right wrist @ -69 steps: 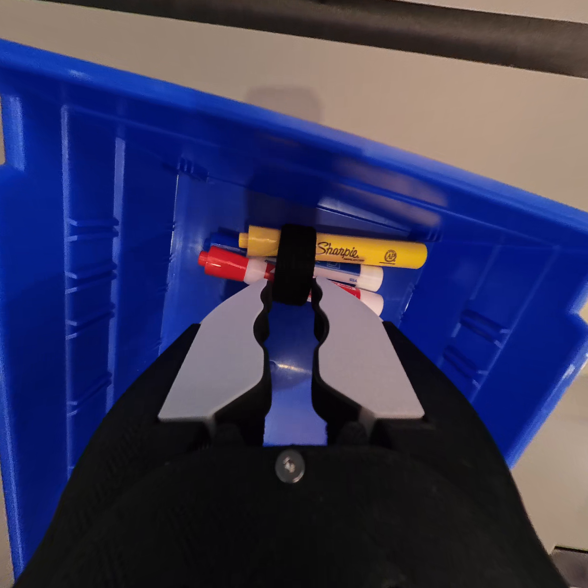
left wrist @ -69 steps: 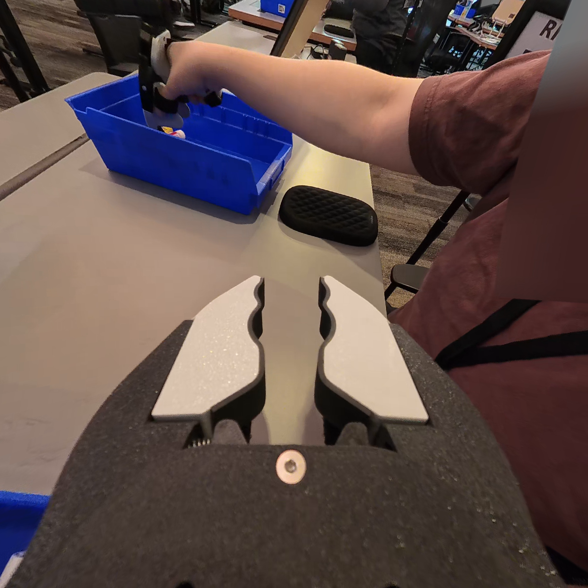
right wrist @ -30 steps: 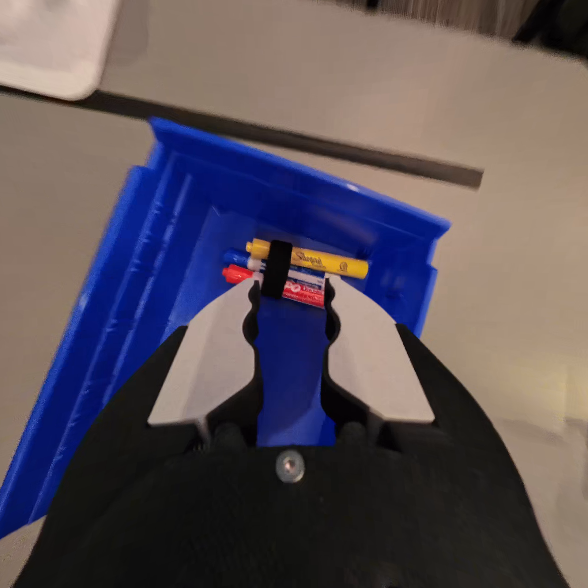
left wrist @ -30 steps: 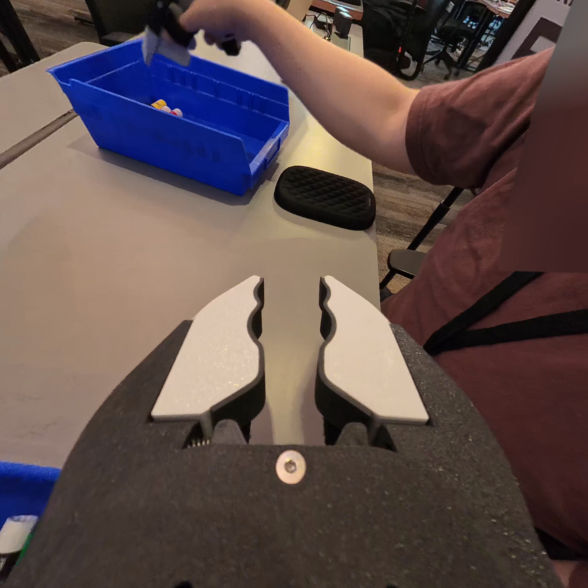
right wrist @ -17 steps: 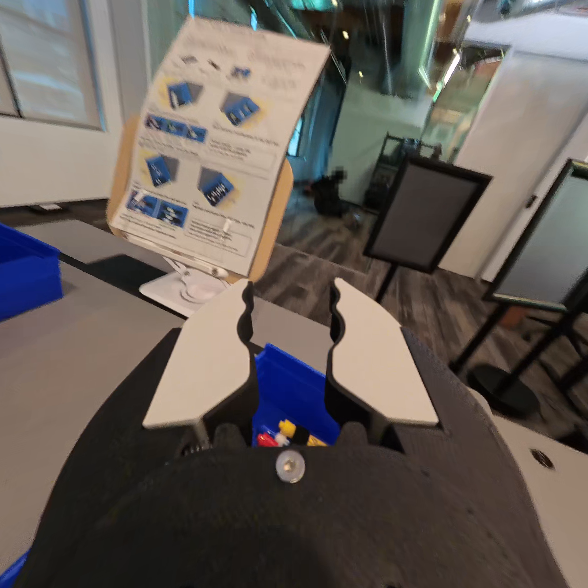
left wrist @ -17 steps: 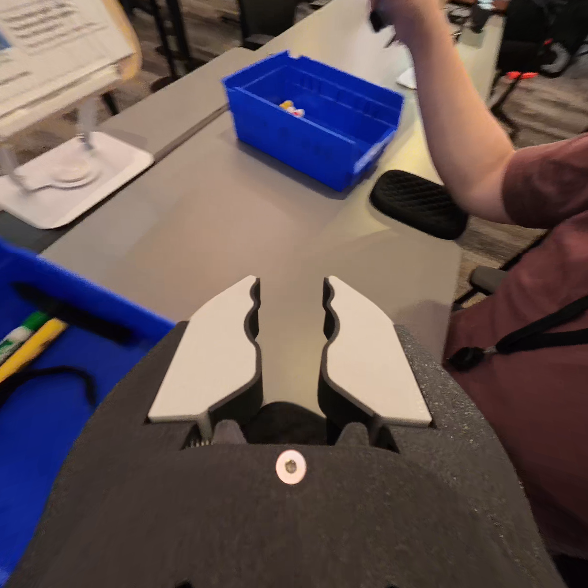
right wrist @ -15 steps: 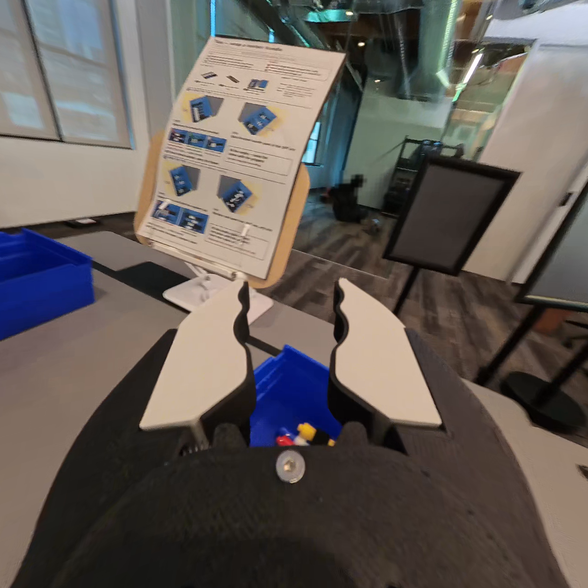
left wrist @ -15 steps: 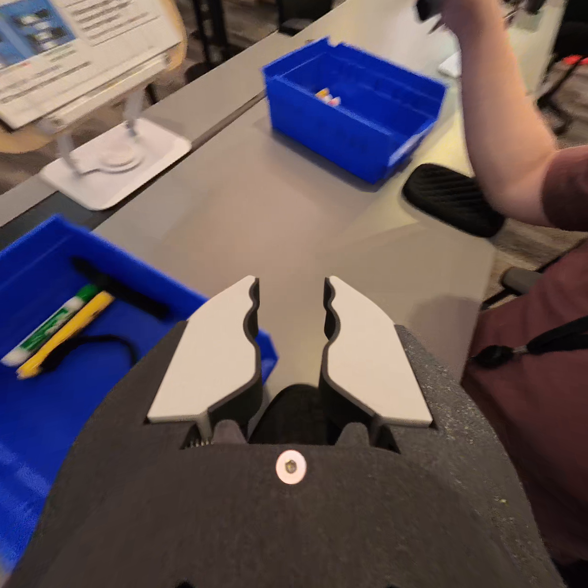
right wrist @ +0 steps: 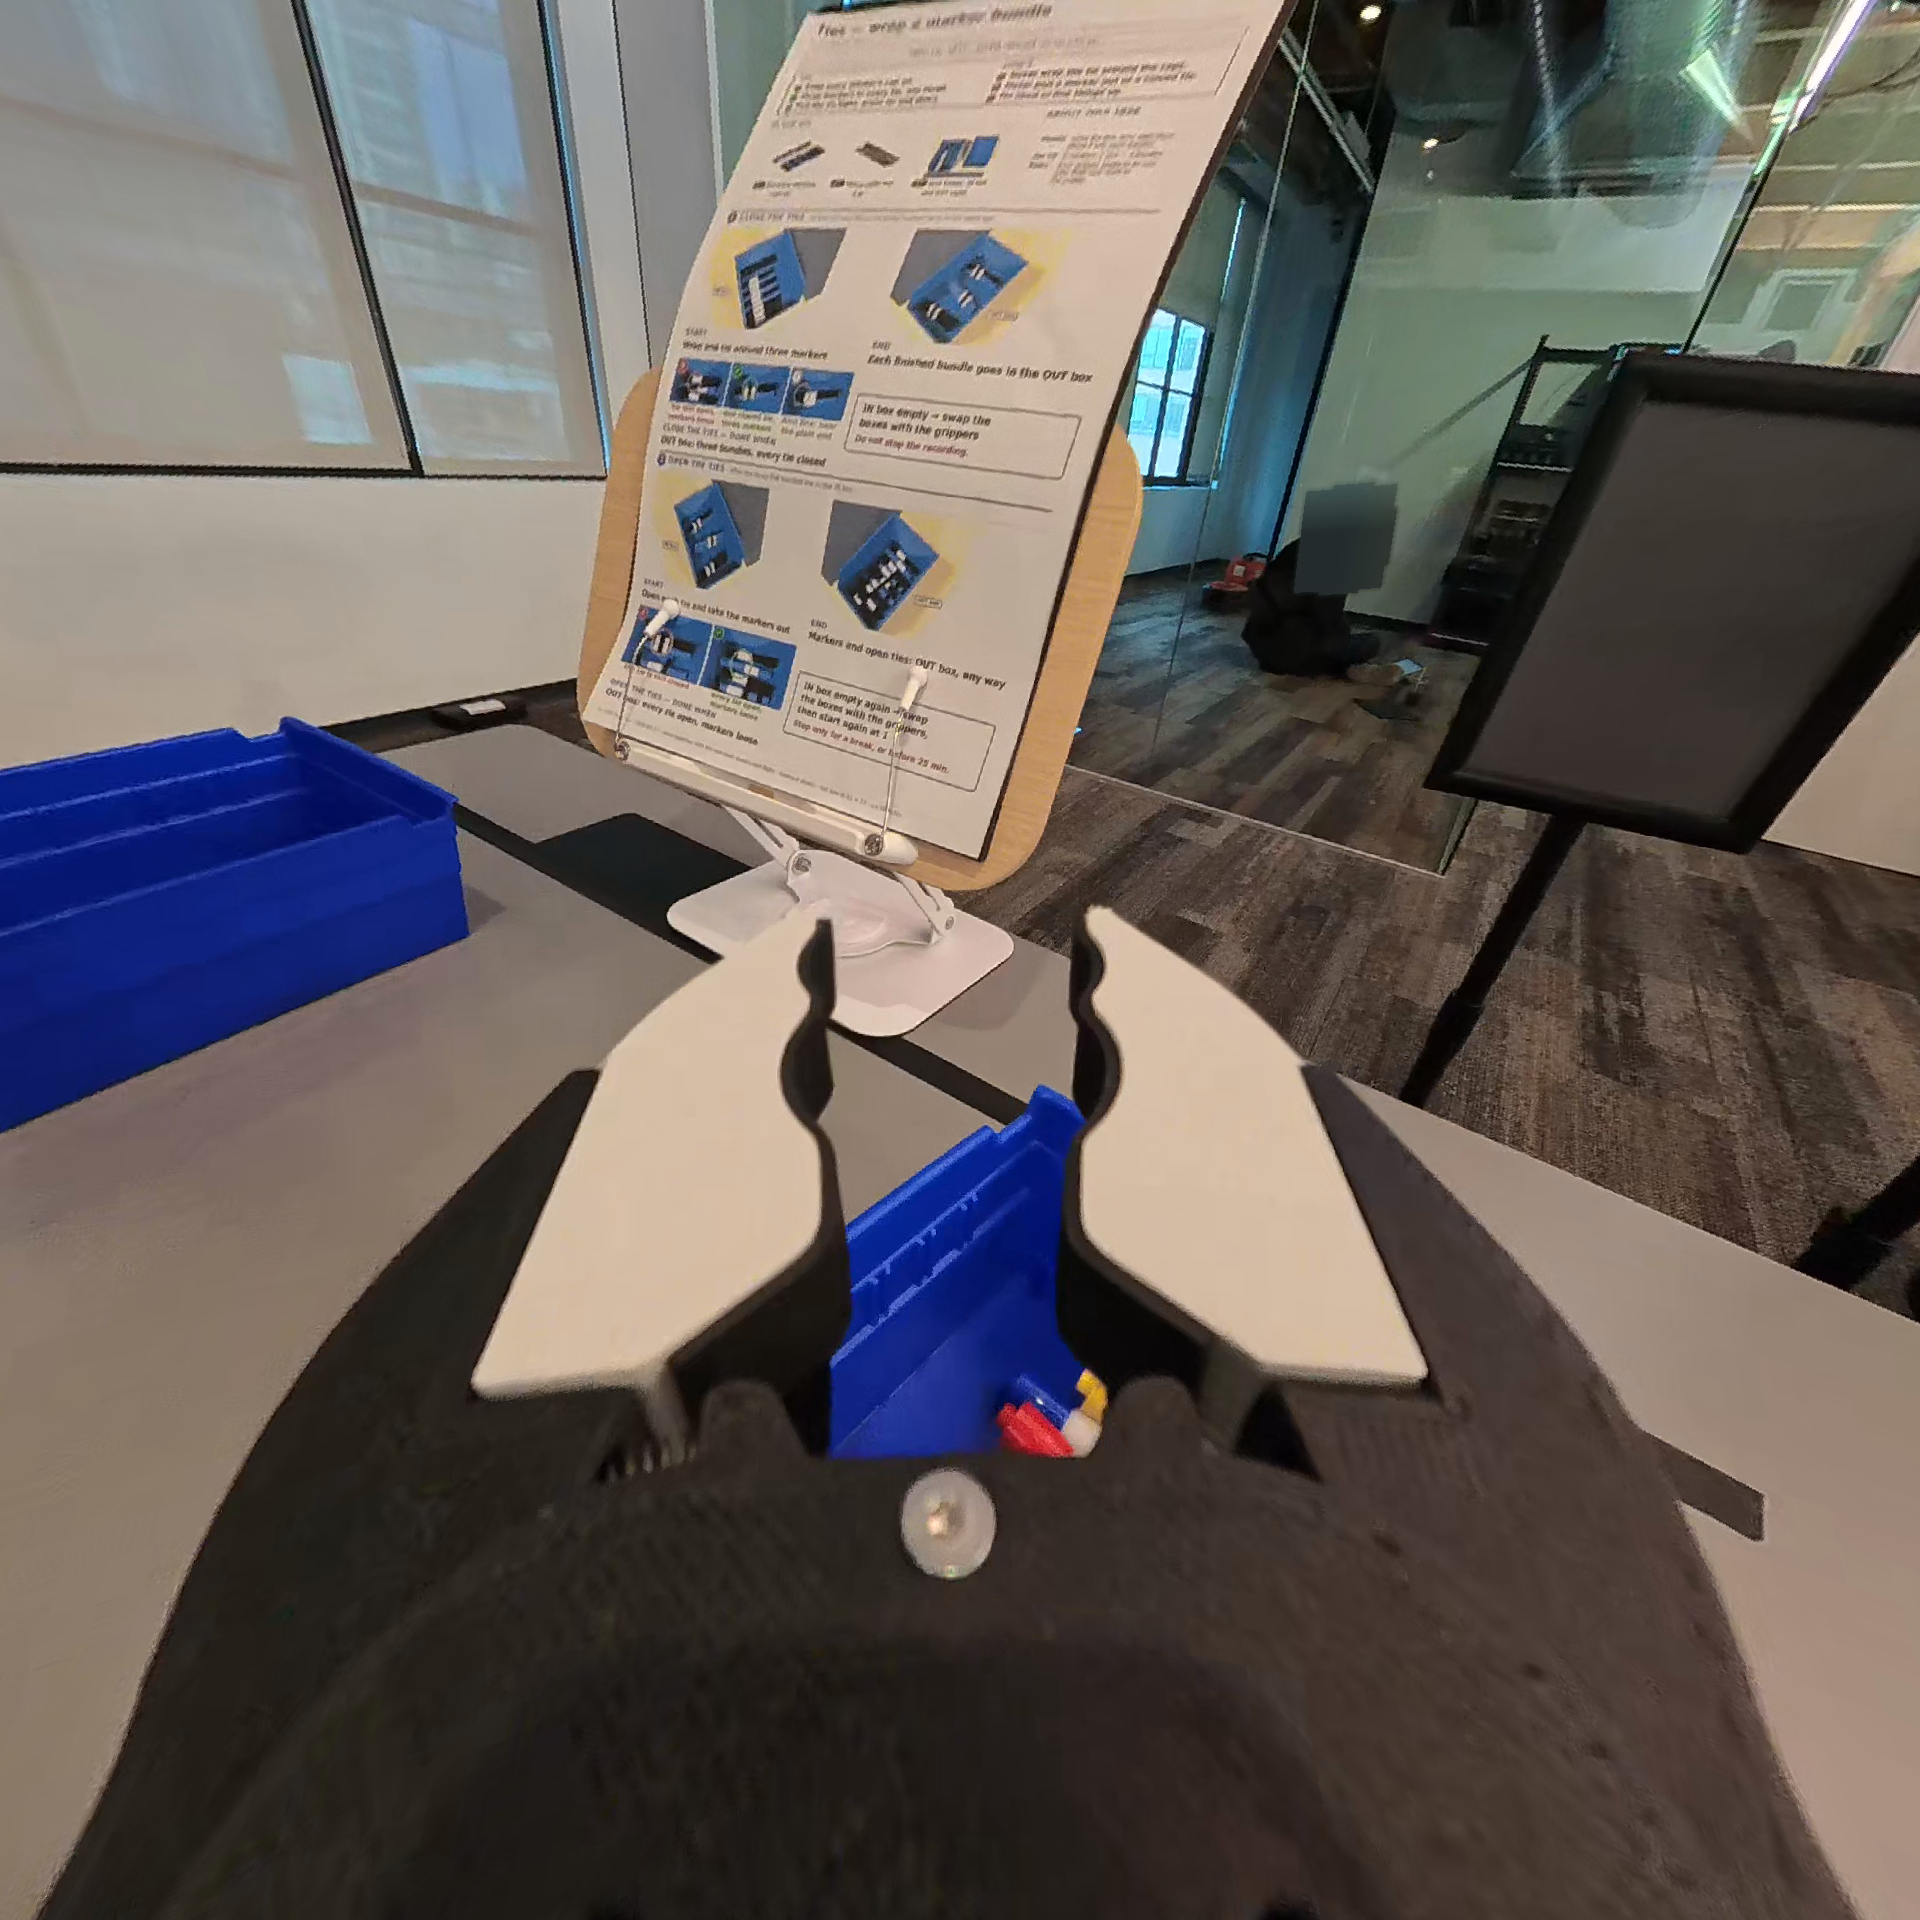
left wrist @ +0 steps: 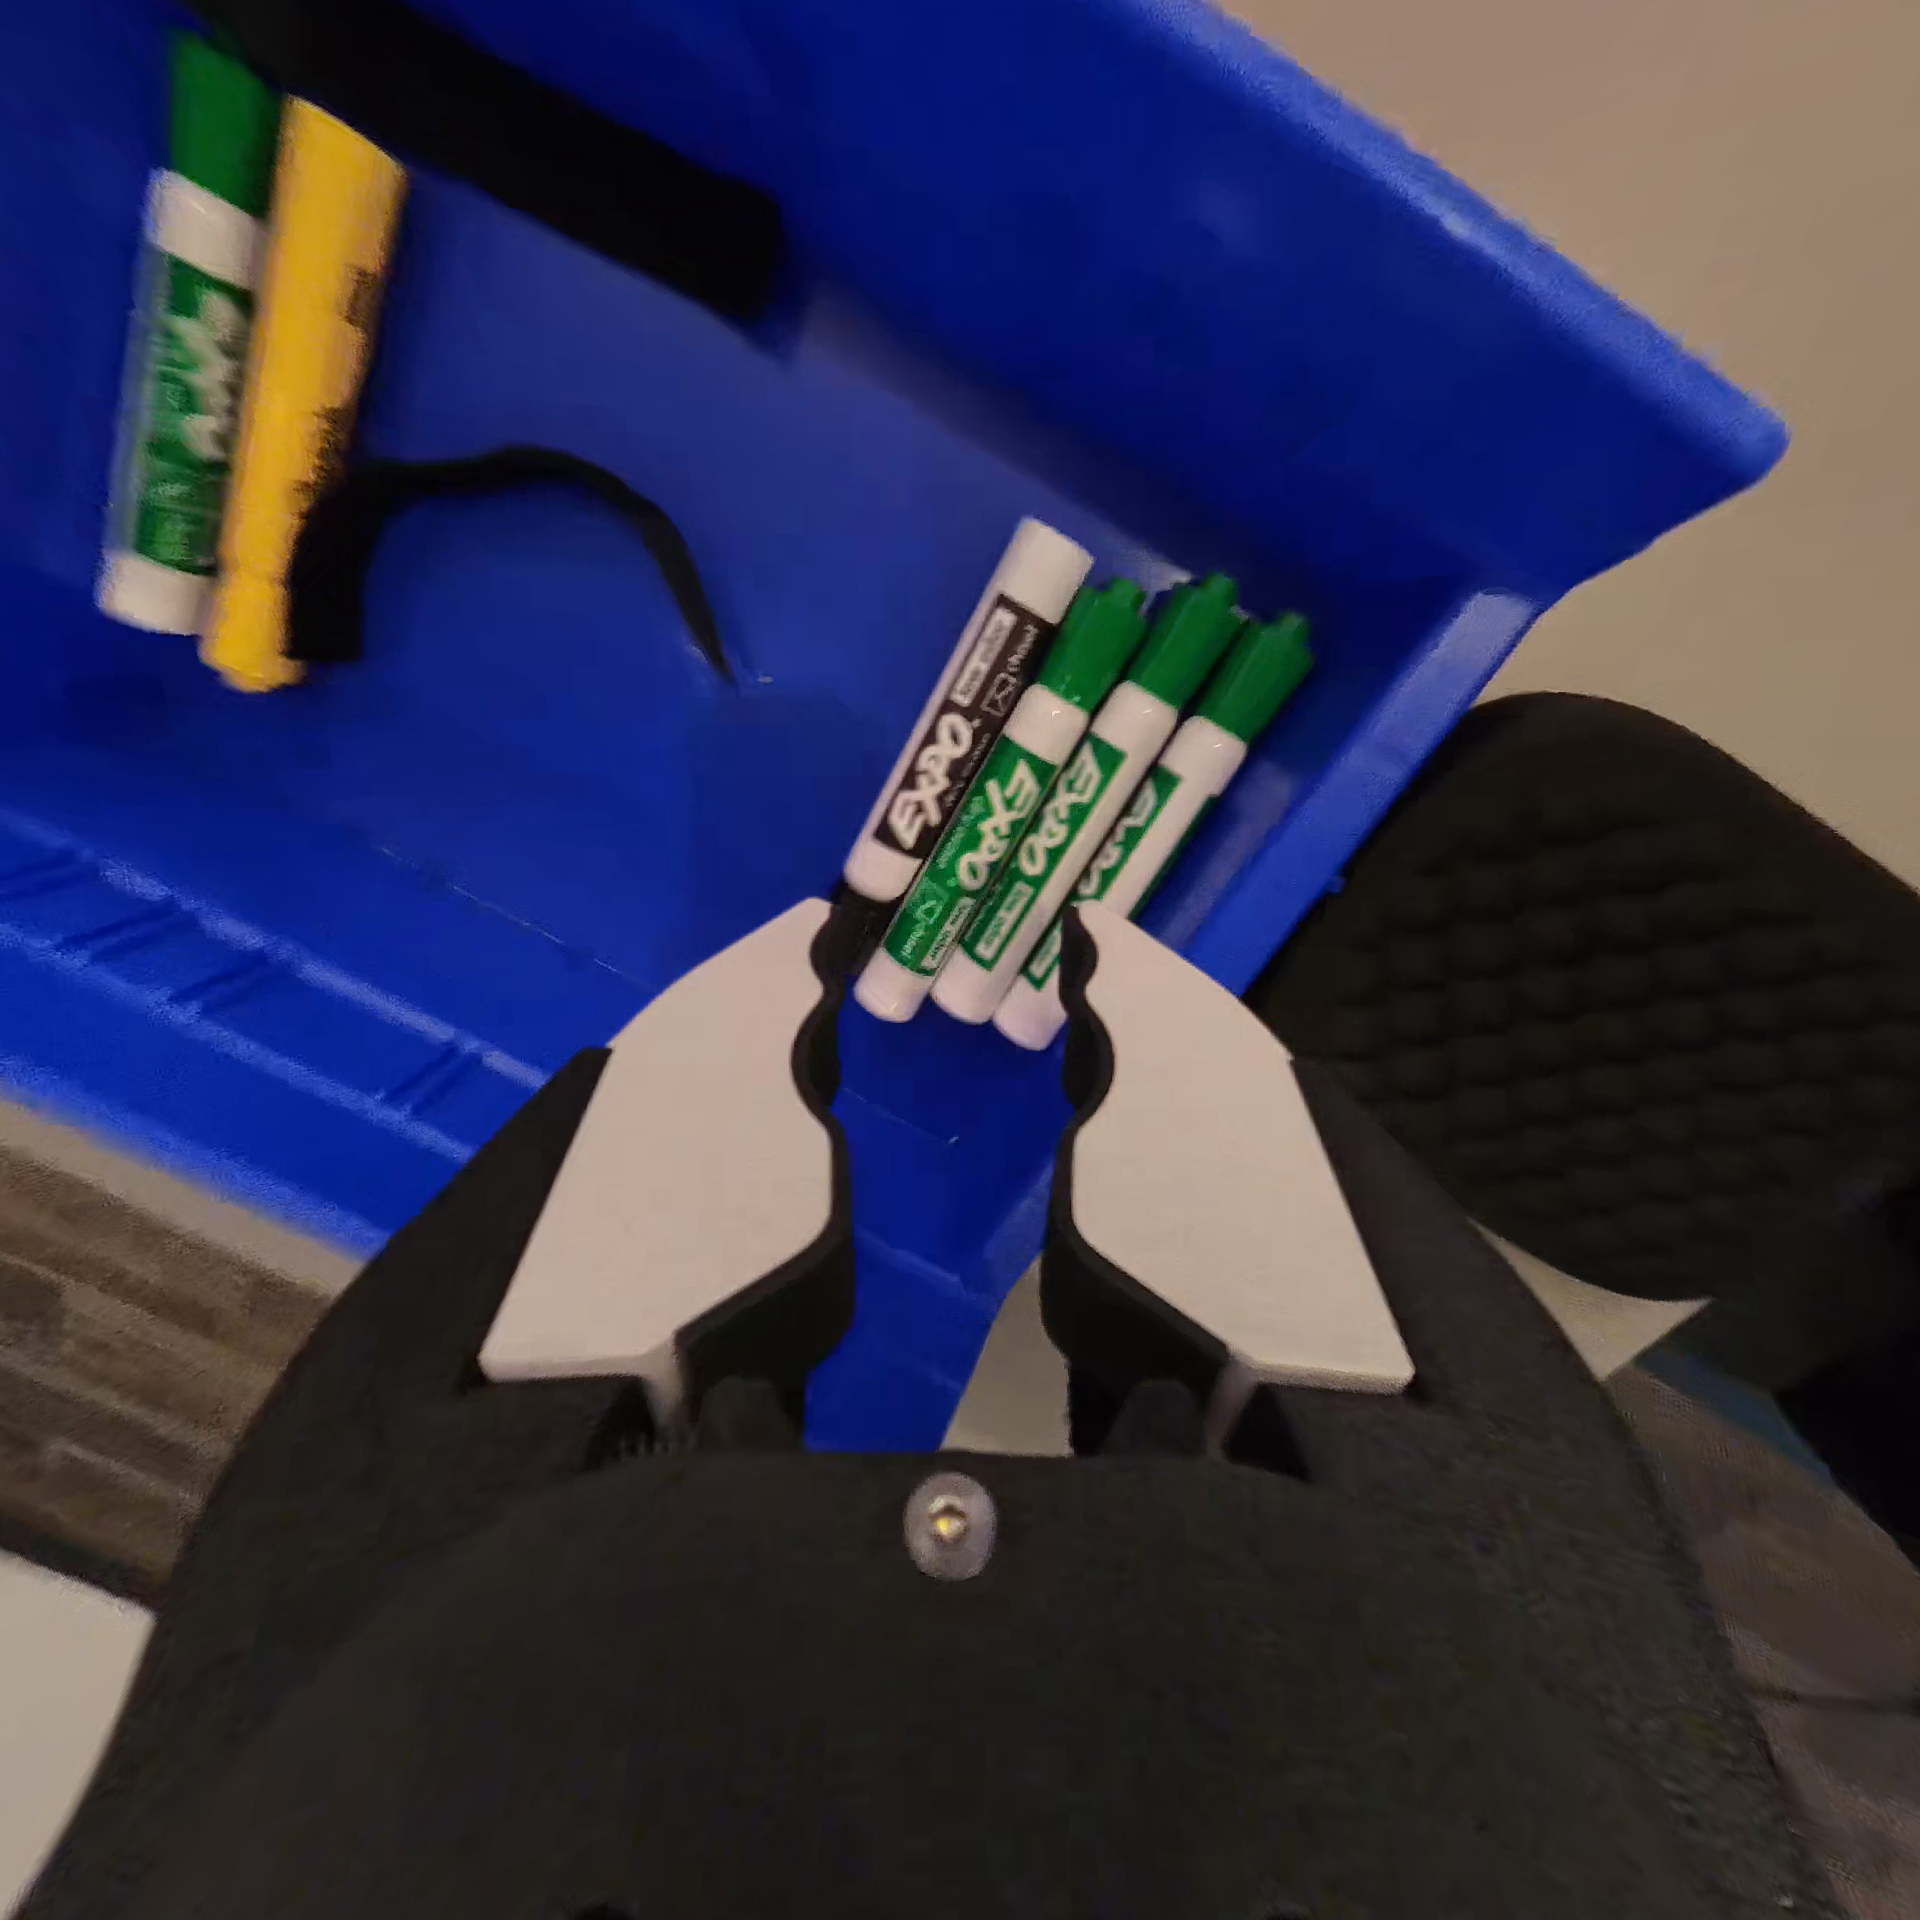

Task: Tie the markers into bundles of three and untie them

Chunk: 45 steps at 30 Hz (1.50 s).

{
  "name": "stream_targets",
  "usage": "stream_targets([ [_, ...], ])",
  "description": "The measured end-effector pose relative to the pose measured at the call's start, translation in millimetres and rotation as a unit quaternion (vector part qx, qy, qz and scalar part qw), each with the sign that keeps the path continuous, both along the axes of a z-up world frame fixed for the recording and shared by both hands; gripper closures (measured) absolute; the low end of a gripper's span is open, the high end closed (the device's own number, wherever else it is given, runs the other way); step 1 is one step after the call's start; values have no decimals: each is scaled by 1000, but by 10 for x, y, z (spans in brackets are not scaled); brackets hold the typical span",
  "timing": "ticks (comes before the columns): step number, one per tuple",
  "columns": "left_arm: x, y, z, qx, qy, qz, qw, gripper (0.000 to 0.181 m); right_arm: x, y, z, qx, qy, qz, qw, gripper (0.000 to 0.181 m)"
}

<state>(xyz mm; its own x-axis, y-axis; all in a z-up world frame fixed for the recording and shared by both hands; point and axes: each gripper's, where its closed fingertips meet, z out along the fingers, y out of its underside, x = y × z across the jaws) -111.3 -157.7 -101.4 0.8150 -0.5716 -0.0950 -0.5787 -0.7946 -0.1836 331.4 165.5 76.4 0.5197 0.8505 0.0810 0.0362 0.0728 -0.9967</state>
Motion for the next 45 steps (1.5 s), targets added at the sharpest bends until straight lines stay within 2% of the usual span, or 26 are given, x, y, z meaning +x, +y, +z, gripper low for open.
stream_targets([
  [4, -4, 85, -199, -18, -25, -18, 999, 139, -17, 19, -55, 2, -15, -7, 1000, 137],
  [7, -135, 163, -229, -8, -6, -24, 1000, 138, -36, 44, -94, -2, -20, -8, 1000, 137],
  [9, -94, 215, -230, 1, -39, -23, 999, 139, -50, 53, -99, -2, -17, -7, 1000, 137],
  [11, -50, 179, -258, -9, -51, -45, 998, 138, -60, 66, -124, -7, -18, -6, 1000, 137],
  [14, -64, 101, -319, -28, -25, -97, 995, 138, -75, 96, -189, -17, -27, -7, 999, 137],
  [20, -12, 61, -422, -51, -31, -131, 990, 135, -149, 118, -273, -25, -39, -4, 999, 137],
  [27, -138, 210, -511, -40, -26, -104, 993, 138, -203, 129, -329, -25, -54, -5, 998, 137],
  [34, -47, 278, -624, -58, -22, -110, 992, 150, -206, 145, -369, -31, -62, -5, 998, 137],
  [38, -97, 272, -719, -75, 7, -101, 992, 160, -186, 140, -345, -28, -60, -5, 998, 138],
  [42, -163, 248, -632, -70, 30, -87, 993, 162, -94, 139, -262, -20, -49, -14, 999, 139],
  [45, -221, 273, -323, -33, 35, -73, 996, 163, 24, 120, -151, -13, -29, -21, 999, 140],
])
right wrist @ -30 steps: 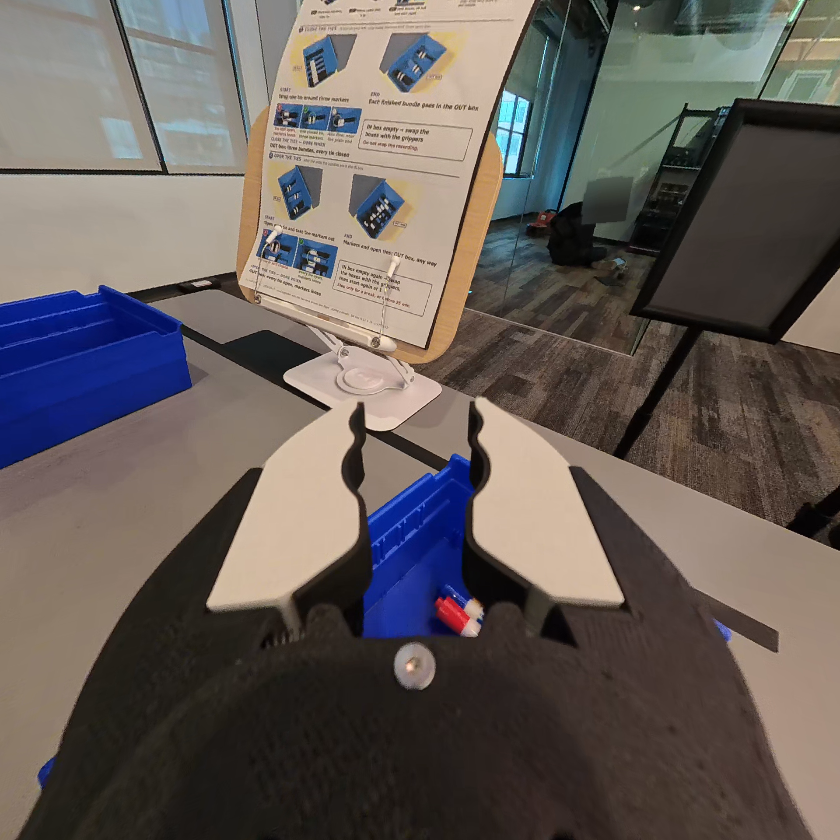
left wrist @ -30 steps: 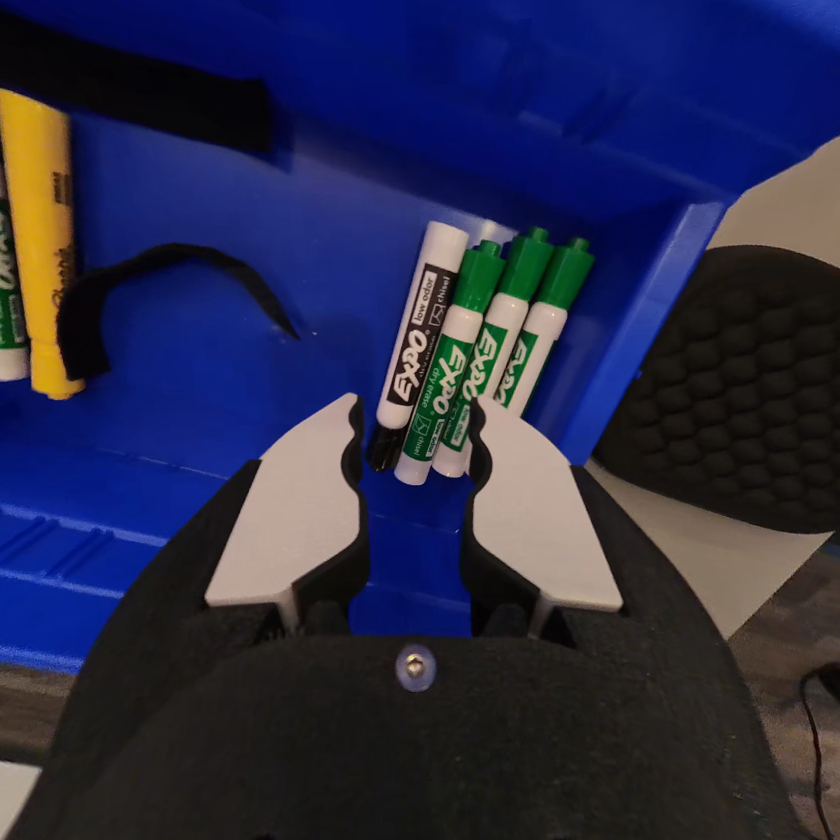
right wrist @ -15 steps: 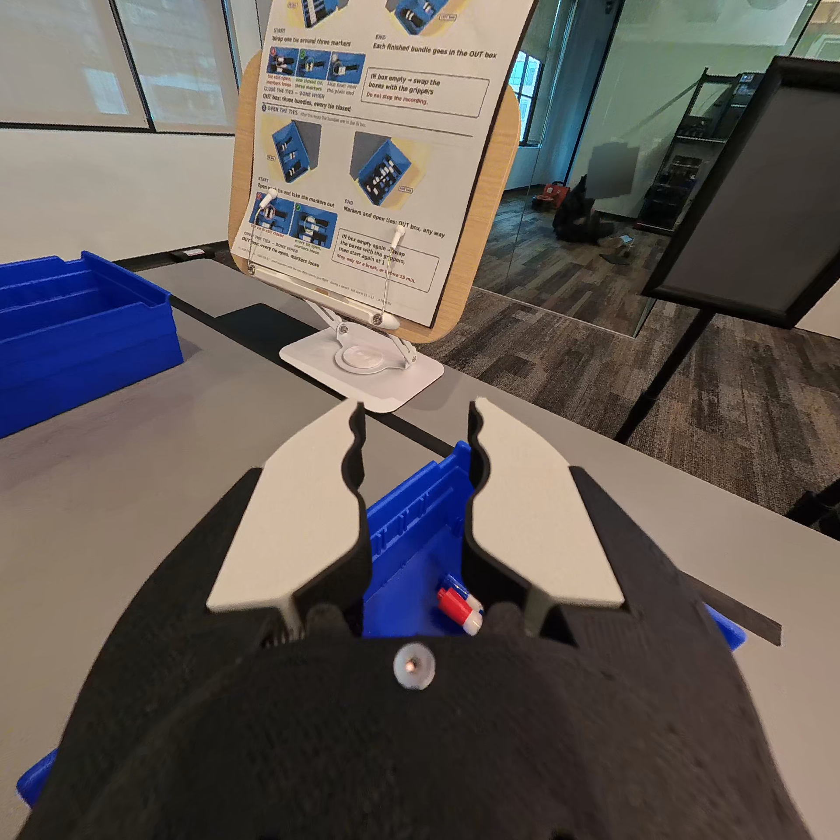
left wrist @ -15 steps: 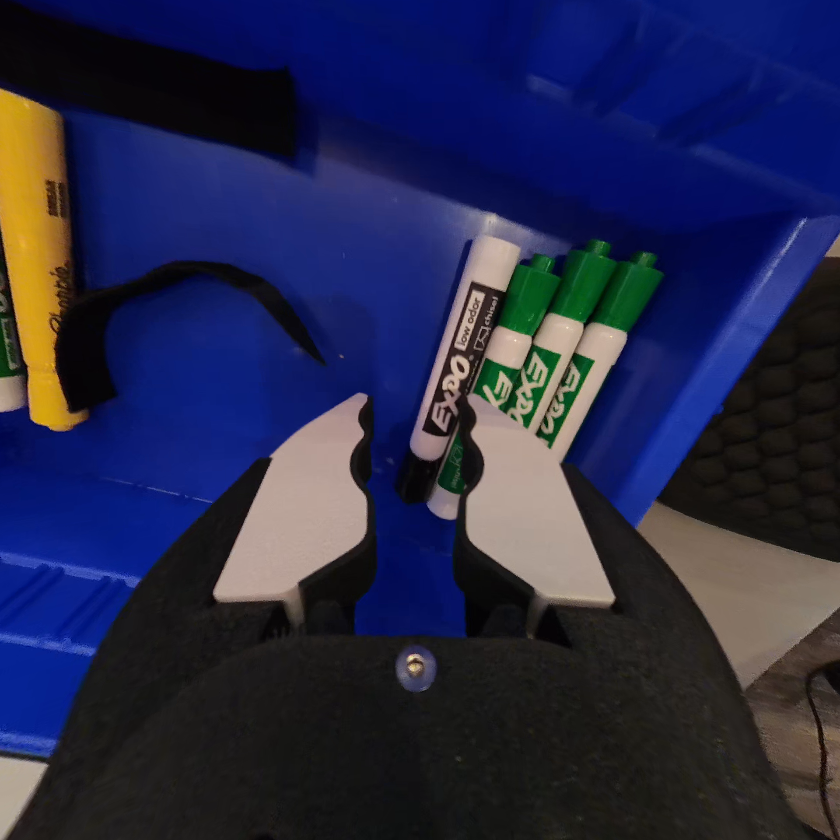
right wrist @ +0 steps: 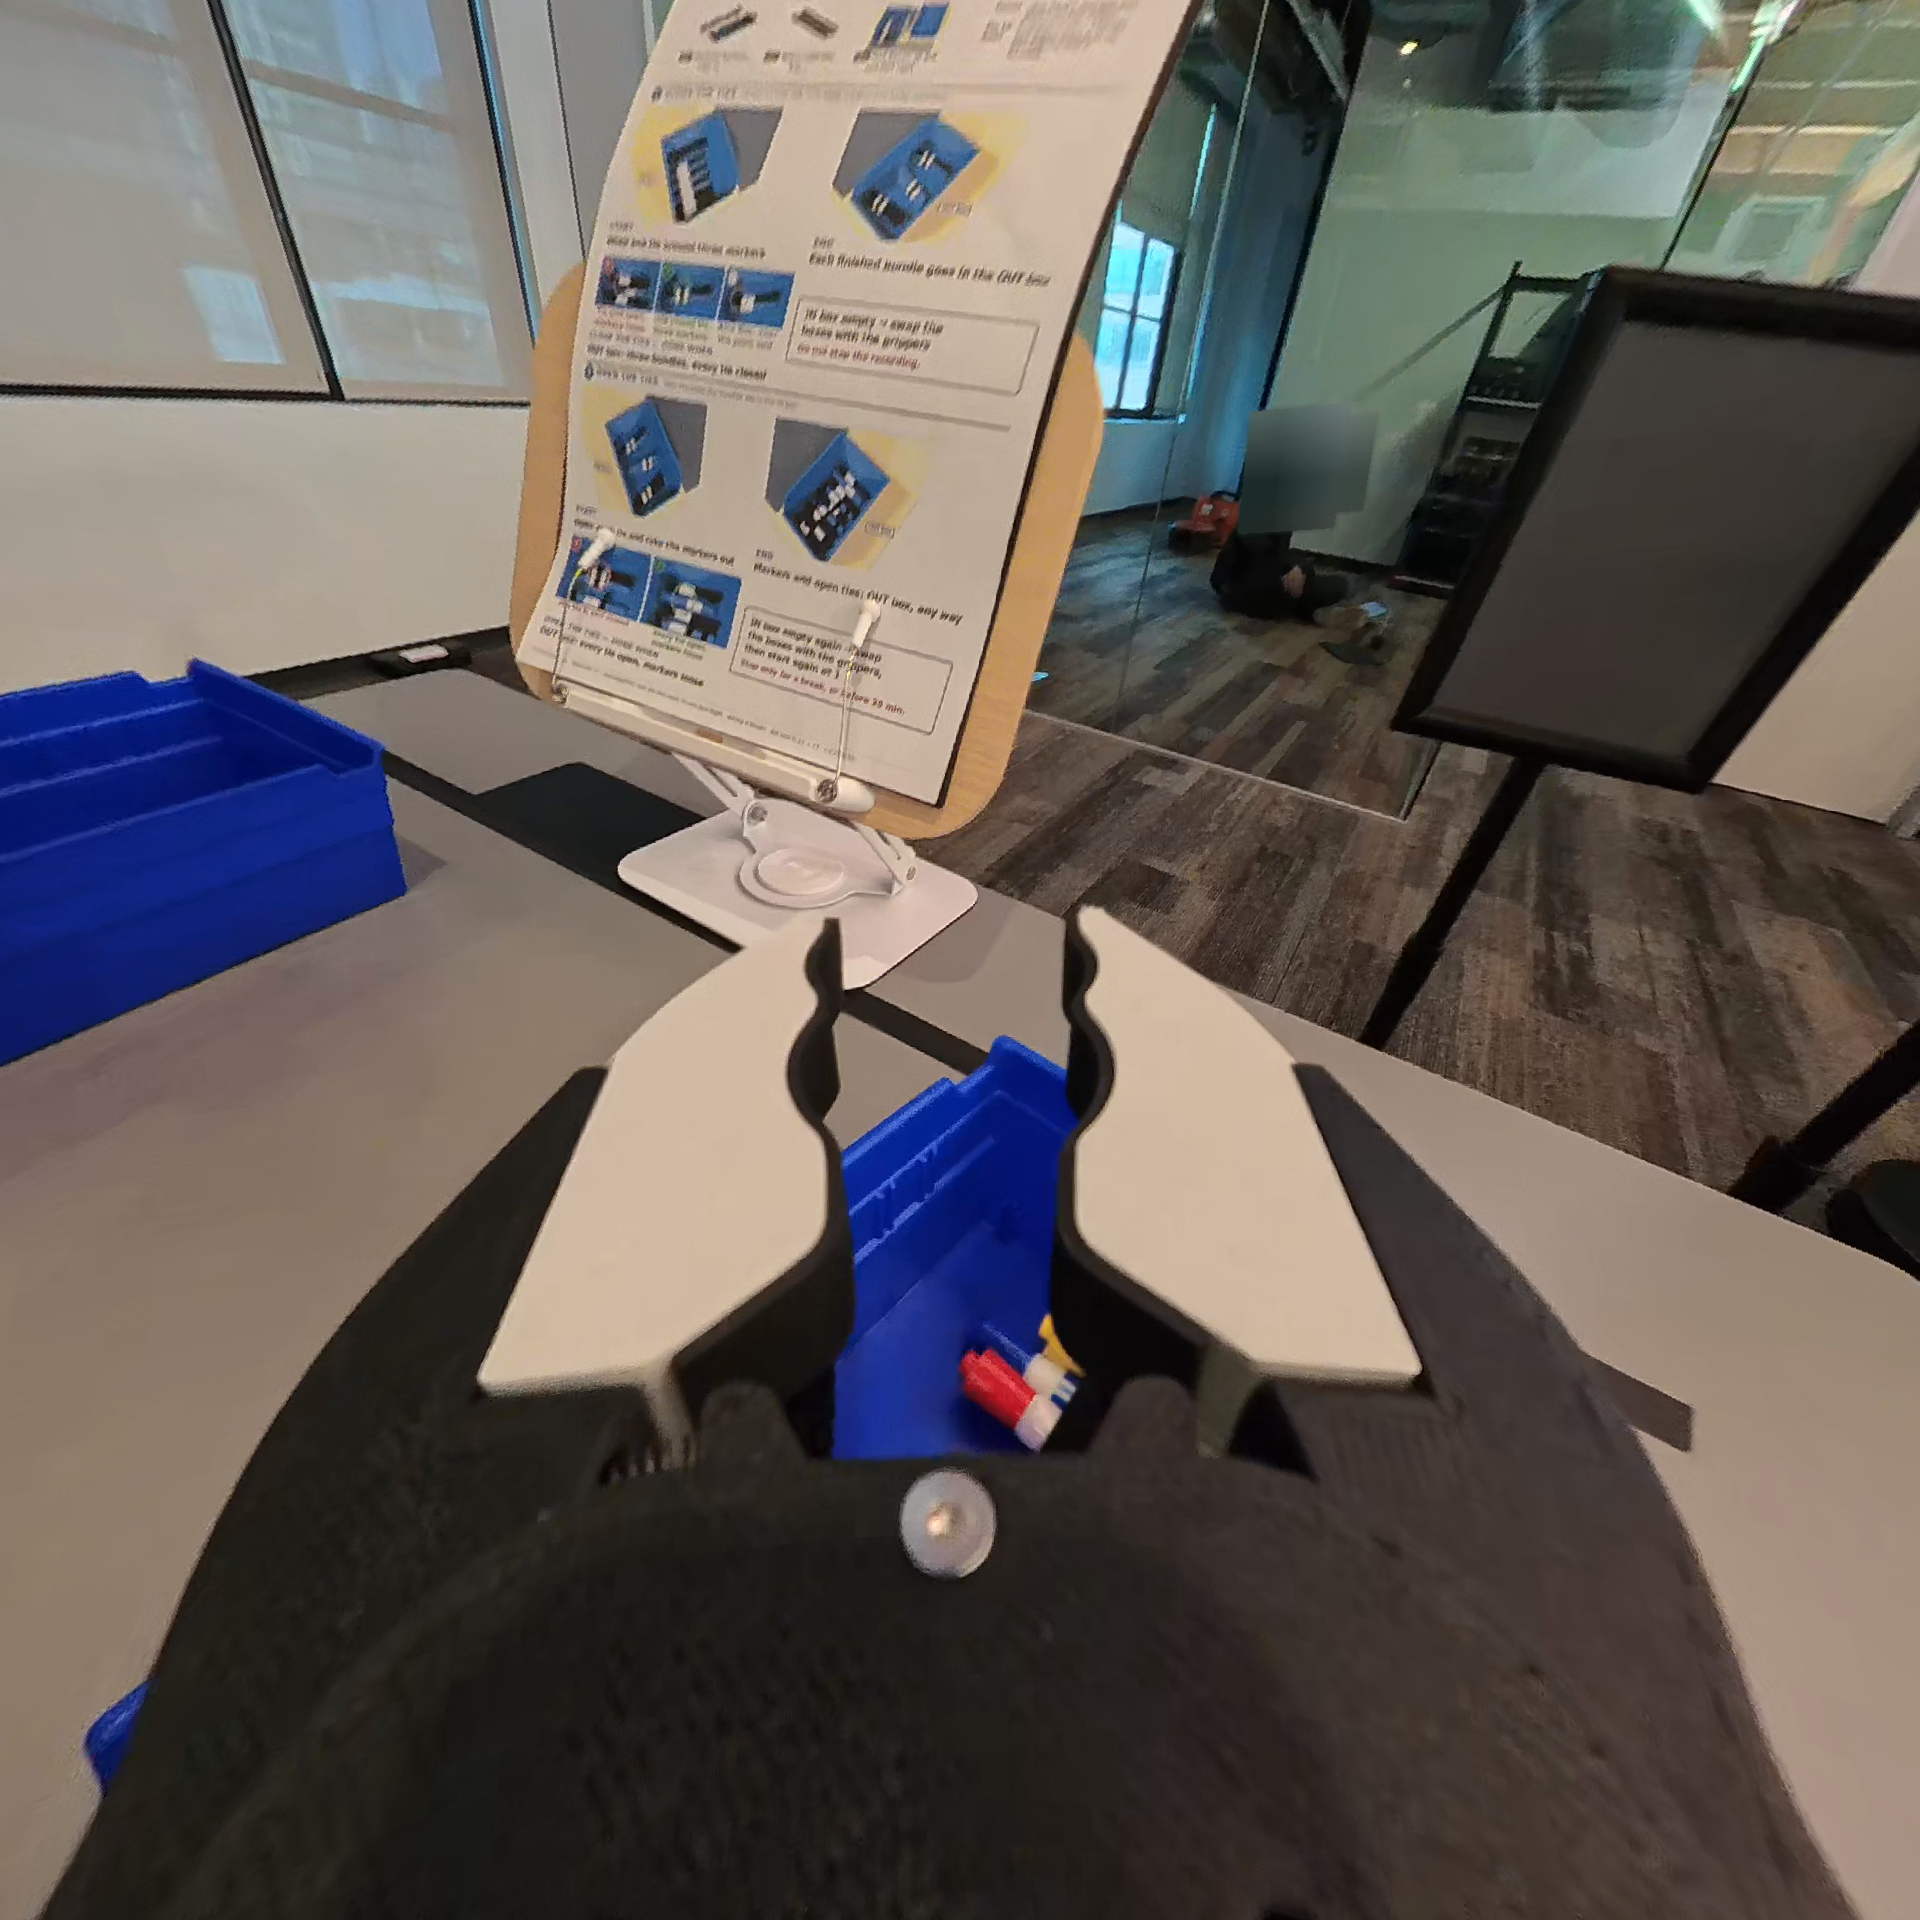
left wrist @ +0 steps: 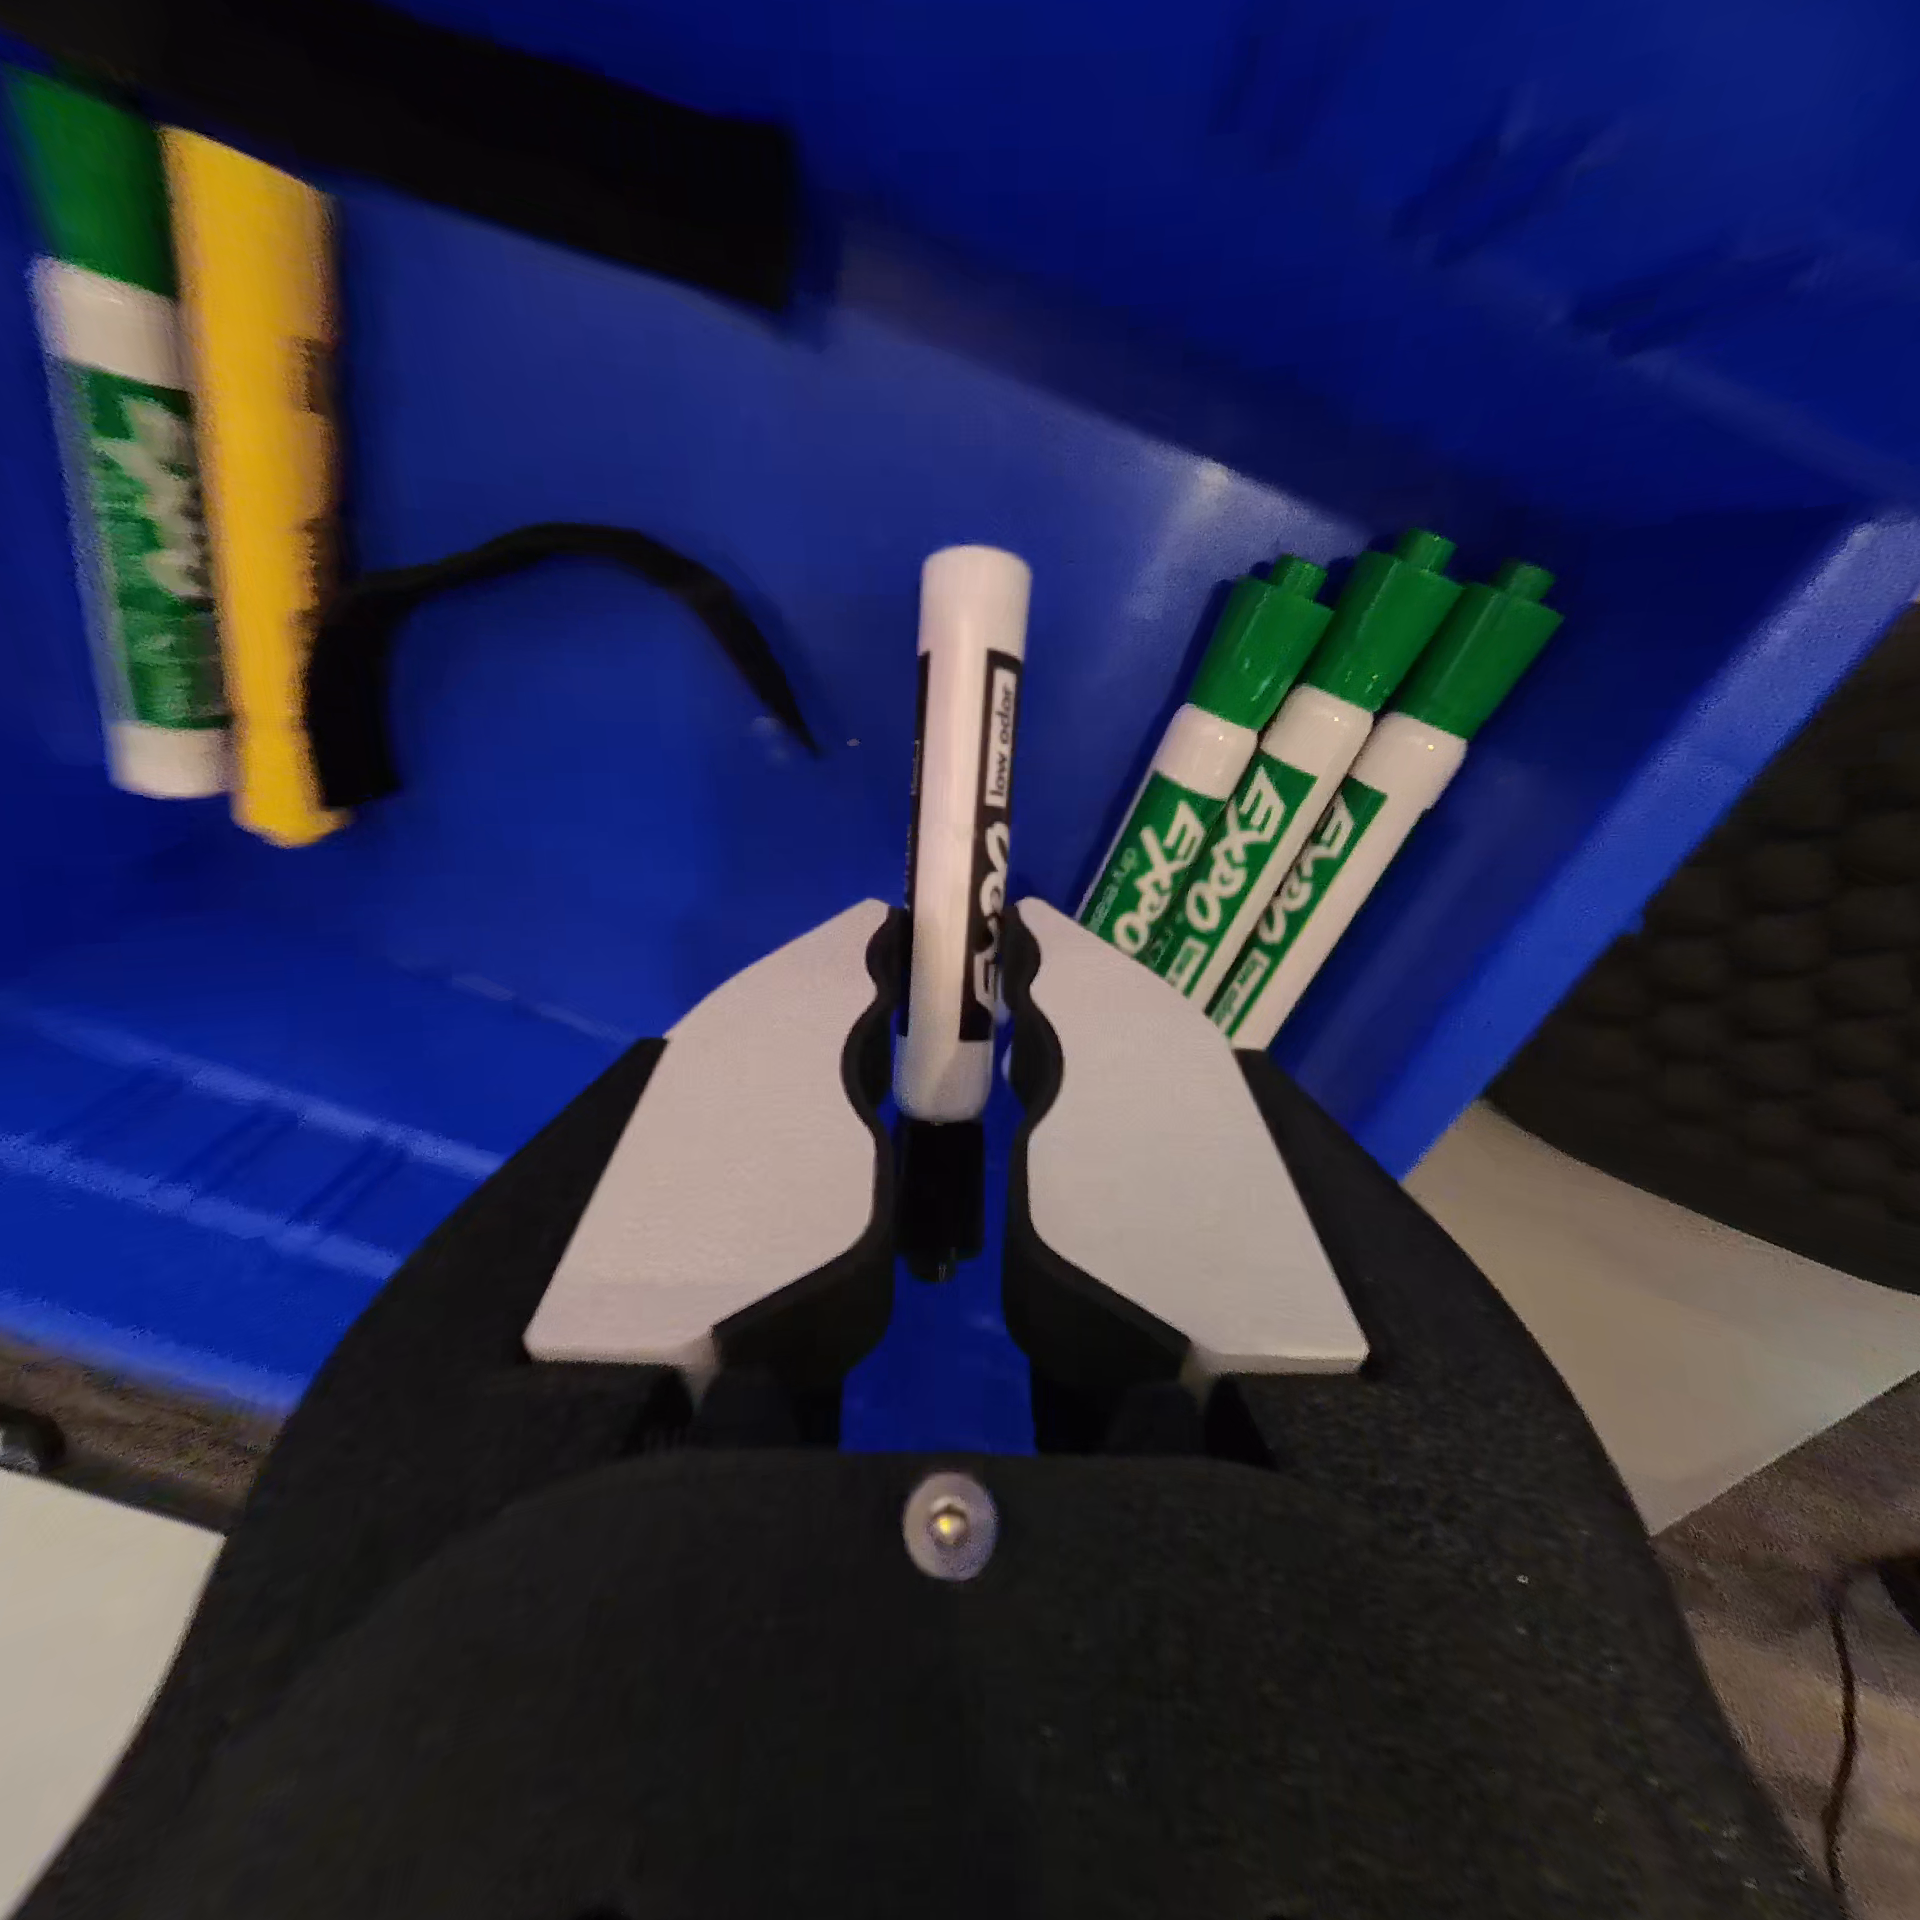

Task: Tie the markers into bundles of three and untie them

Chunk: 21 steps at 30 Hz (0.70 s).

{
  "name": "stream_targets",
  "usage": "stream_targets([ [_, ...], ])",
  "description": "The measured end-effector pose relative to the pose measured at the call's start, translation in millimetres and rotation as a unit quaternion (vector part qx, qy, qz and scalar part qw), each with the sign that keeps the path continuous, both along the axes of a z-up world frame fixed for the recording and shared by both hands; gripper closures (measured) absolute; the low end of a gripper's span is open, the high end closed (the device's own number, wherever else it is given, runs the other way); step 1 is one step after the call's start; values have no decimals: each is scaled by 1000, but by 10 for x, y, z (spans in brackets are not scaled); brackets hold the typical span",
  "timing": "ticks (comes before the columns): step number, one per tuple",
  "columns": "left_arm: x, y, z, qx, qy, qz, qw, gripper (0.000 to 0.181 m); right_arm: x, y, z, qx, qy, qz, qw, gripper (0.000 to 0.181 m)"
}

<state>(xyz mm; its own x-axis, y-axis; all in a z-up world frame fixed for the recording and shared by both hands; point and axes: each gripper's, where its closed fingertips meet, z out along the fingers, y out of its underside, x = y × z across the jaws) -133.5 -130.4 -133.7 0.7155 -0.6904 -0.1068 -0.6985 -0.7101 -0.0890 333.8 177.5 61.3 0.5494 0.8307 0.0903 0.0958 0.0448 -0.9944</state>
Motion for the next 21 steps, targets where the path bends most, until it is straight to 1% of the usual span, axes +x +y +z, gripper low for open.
stream_targets([
  [2, 15, 95, 340, 42, 5, -2, 999, 163, 105, 2, 71, 5, 11, -12, 1000, 140],
  [4, 232, 235, 723, 79, -8, -19, 997, 164, 199, -5, 152, 9, 29, -19, 999, 141],
  [6, 653, 388, 1044, 104, -17, -79, 991, 164, 257, -34, 235, 10, 54, -15, 998, 142],
  [7, 935, 458, 1141, 112, -23, -126, 985, 164, 277, -52, 267, 9, 64, -10, 998, 142],
  [8, 1254, 504, 1175, 110, -36, -179, 977, 163, 294, -67, 291, 9, 72, -6, 997, 142],
  [9, 1557, 536, 1144, 97, -47, -226, 968, 164, 312, -78, 305, 7, 77, -3, 997, 142],
  [10, 1807, 582, 1056, 79, -46, -260, 961, 163, 328, -87, 309, 6, 79, -2, 997, 142],
  [12, 2208, 668, 770, 33, -42, -309, 950, 164, 361, -108, 318, 4, 81, 1, 997, 142],
  [13, 2363, 727, 609, 15, -42, -320, 946, 164, 378, -119, 327, 5, 83, 1, 997, 142],
  [15, 2558, 813, 305, -22, -46, -323, 945, 164, 412, -138, 338, 7, 87, 1, 996, 142],
  [17, 2631, 947, 67, -22, -45, -310, 950, 164, 442, -143, 330, 6, 88, 1, 996, 142],
  [19, 2616, 1031, -90, -26, -50, -282, 958, 164, 462, -138, 318, 3, 94, 5, 996, 142],
  [21, 2596, 1071, -168, -29, -63, -250, 966, 164, 474, -116, 298, -6, 102, 9, 995, 142],
])
